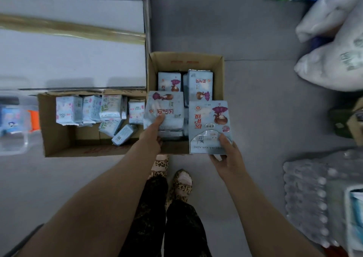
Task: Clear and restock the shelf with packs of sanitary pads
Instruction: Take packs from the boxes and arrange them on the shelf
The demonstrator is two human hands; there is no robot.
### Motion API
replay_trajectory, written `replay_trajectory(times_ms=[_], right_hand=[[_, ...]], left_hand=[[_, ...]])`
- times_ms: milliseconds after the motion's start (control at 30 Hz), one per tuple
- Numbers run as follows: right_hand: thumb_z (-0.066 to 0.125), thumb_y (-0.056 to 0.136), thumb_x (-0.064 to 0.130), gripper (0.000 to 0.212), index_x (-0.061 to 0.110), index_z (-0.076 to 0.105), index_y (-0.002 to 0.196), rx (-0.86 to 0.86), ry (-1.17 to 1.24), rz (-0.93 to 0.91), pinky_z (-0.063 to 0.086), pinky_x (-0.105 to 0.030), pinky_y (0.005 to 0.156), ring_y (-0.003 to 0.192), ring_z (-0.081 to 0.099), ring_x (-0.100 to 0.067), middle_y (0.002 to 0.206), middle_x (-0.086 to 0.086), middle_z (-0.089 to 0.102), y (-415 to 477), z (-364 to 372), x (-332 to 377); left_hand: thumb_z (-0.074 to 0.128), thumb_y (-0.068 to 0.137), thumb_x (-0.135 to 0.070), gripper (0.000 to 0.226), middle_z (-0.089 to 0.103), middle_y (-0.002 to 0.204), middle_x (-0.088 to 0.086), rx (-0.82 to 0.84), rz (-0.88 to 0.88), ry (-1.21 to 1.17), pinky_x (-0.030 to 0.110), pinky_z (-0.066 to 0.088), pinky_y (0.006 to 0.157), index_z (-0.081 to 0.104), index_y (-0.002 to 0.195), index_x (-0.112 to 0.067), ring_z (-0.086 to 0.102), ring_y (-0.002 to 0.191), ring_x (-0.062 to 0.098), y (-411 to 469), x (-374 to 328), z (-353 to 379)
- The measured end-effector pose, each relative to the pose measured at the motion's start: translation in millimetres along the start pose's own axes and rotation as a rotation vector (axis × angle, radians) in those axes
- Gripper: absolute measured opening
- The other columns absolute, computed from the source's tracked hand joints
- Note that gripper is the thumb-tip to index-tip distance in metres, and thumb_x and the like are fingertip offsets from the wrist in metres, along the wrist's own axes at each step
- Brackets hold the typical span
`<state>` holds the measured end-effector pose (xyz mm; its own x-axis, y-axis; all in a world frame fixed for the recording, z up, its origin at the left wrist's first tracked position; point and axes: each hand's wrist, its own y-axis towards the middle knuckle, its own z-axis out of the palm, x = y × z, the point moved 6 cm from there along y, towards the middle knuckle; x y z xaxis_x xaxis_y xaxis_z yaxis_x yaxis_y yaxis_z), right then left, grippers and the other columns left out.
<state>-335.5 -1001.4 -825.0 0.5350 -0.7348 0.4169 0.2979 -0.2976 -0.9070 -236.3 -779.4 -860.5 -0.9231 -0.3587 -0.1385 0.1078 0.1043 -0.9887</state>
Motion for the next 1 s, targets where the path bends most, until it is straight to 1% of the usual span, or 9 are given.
replay_trajectory(times_ms=[67, 167, 333, 467, 533, 600, 700, 833, 1000], right_hand=[[0.075, 0.084, 0.021, 0.042, 0.018, 0.064, 0.124, 0.047, -0.029, -0.032, 0.057, -0.044, 0.089, 0.114, 0.067, -0.025, 0.118, -0.005, 0.074, -25, 9, 19], [0.073, 0.087, 0.019, 0.043, 0.015, 0.061, 0.129, 0.104, -0.036, -0.066, 0.06, -0.043, 0.084, 0.104, 0.073, -0.025, 0.117, -0.008, 0.074, -63, 21, 44], [0.08, 0.082, 0.025, 0.059, 0.014, 0.058, 0.135, 0.244, -0.066, -0.12, 0.049, -0.057, 0.104, 0.113, 0.069, -0.029, 0.126, -0.011, 0.069, -134, 47, 76], [0.08, 0.079, 0.021, 0.05, 0.013, 0.065, 0.126, 0.306, -0.052, -0.138, 0.055, -0.045, 0.098, 0.107, 0.071, -0.024, 0.116, -0.007, 0.074, -203, 78, 91], [0.085, 0.073, 0.021, 0.061, 0.012, 0.064, 0.13, 0.34, -0.061, -0.151, 0.053, -0.048, 0.101, 0.114, 0.068, -0.028, 0.117, -0.009, 0.074, -237, 98, 95], [0.087, 0.068, 0.02, 0.069, 0.011, 0.063, 0.132, 0.371, -0.071, -0.173, 0.059, -0.042, 0.088, 0.11, 0.07, -0.026, 0.116, -0.009, 0.074, -271, 118, 96], [0.086, 0.072, 0.02, 0.065, 0.012, 0.062, 0.132, 0.471, -0.103, -0.202, 0.06, -0.043, 0.088, 0.11, 0.07, -0.025, 0.117, -0.009, 0.074, -323, 156, 89], [0.083, 0.072, 0.022, 0.07, 0.01, 0.057, 0.135, 0.587, -0.14, -0.252, 0.053, -0.053, 0.099, 0.116, 0.066, -0.031, 0.123, -0.013, 0.071, -386, 218, 73], [0.079, 0.073, 0.021, 0.058, 0.014, 0.061, 0.127, 0.753, -0.145, -0.325, 0.057, -0.051, 0.094, 0.115, 0.066, -0.027, 0.122, -0.01, 0.071, -473, 311, 41]], left_hand=[[0.097, 0.045, -0.041, 0.081, 0.074, 0.111, 0.008, 0.073, 0.032, -0.032, 0.05, 0.058, 0.088, 0.065, 0.116, -0.017, 0.074, 0.094, 0.027, -32, -10, -5], [0.091, 0.064, -0.04, 0.062, 0.077, 0.102, 0.007, 0.111, 0.069, -0.054, 0.055, 0.058, 0.086, 0.066, 0.115, -0.016, 0.075, 0.091, 0.029, -89, -21, -14], [0.084, 0.076, -0.038, 0.055, 0.075, 0.103, 0.004, 0.173, 0.221, -0.137, 0.032, 0.057, 0.056, 0.063, 0.121, -0.015, 0.071, 0.088, 0.019, -184, -35, -39], [0.079, 0.082, -0.033, 0.043, 0.068, 0.099, 0.001, 0.218, 0.328, -0.248, 0.035, 0.05, 0.063, 0.061, 0.118, -0.019, 0.062, 0.088, 0.011, -257, -44, -74], [0.079, 0.081, -0.033, 0.044, 0.071, 0.098, 0.001, 0.253, 0.383, -0.3, 0.038, 0.053, 0.069, 0.062, 0.119, -0.019, 0.062, 0.092, 0.013, -288, -50, -98], [0.078, 0.082, -0.032, 0.039, 0.075, 0.091, 0.0, 0.301, 0.448, -0.349, 0.042, 0.06, 0.075, 0.064, 0.116, -0.019, 0.065, 0.093, 0.017, -316, -59, -124], [0.081, 0.075, -0.032, 0.054, 0.071, 0.117, 0.005, 0.357, 0.552, -0.453, 0.045, 0.057, 0.093, 0.064, 0.124, -0.018, 0.065, 0.111, 0.021, -356, -78, -169], [0.079, 0.077, -0.03, 0.061, 0.072, 0.121, 0.006, 0.427, 0.698, -0.543, 0.04, 0.061, 0.08, 0.059, 0.134, -0.021, 0.069, 0.109, 0.022, -411, -117, -230], [0.074, 0.081, -0.023, 0.057, 0.07, 0.123, 0.01, 0.508, 0.859, -0.69, 0.047, 0.06, 0.085, 0.057, 0.135, -0.018, 0.067, 0.112, 0.026, -474, -180, -324]])
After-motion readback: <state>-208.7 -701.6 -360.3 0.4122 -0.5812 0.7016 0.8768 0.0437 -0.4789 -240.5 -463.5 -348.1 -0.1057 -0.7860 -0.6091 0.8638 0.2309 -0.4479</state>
